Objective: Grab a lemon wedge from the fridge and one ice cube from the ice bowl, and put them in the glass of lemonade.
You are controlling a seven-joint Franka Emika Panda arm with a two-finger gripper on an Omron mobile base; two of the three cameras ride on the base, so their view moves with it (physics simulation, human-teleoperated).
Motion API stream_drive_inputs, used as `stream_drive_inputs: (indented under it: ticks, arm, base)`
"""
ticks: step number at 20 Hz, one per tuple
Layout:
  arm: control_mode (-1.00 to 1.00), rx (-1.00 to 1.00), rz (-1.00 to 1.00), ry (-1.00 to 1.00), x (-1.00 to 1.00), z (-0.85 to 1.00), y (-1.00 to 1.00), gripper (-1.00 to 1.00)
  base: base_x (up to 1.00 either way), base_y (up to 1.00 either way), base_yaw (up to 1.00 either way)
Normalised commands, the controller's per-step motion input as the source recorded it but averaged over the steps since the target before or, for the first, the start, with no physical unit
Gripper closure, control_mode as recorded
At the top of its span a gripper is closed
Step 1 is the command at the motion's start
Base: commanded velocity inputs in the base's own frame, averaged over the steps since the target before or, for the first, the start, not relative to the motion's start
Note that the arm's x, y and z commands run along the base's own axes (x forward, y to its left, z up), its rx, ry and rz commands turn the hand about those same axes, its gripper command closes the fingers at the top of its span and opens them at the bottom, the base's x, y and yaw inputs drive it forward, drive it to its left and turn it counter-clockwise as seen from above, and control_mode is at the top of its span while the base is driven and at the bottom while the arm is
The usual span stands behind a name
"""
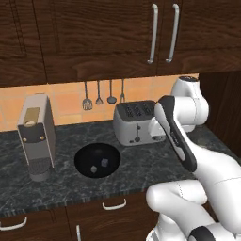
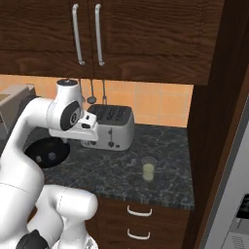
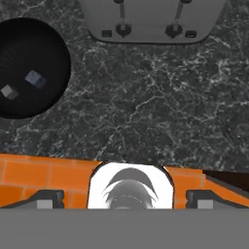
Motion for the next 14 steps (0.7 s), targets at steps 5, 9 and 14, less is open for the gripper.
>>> stream_drive_inputs:
  ticks: [5, 9, 14]
  arm:
    - [-1.0, 0.0, 0.0, 0.0, 0.39, -0.57, 0.98, -1.0]
    - [-1.0, 0.03, -0.04, -0.03, 0.75, -0.25, 0.64, -1.0]
    - [-1.0, -0.06, 0.06, 0.07, 0.22, -0.05, 0.51, -1.0]
  base:
    - [0.0, 0.0, 0.0]
    - [0.0, 0.0, 0.0]
    - [0.0, 0.0, 0.0]
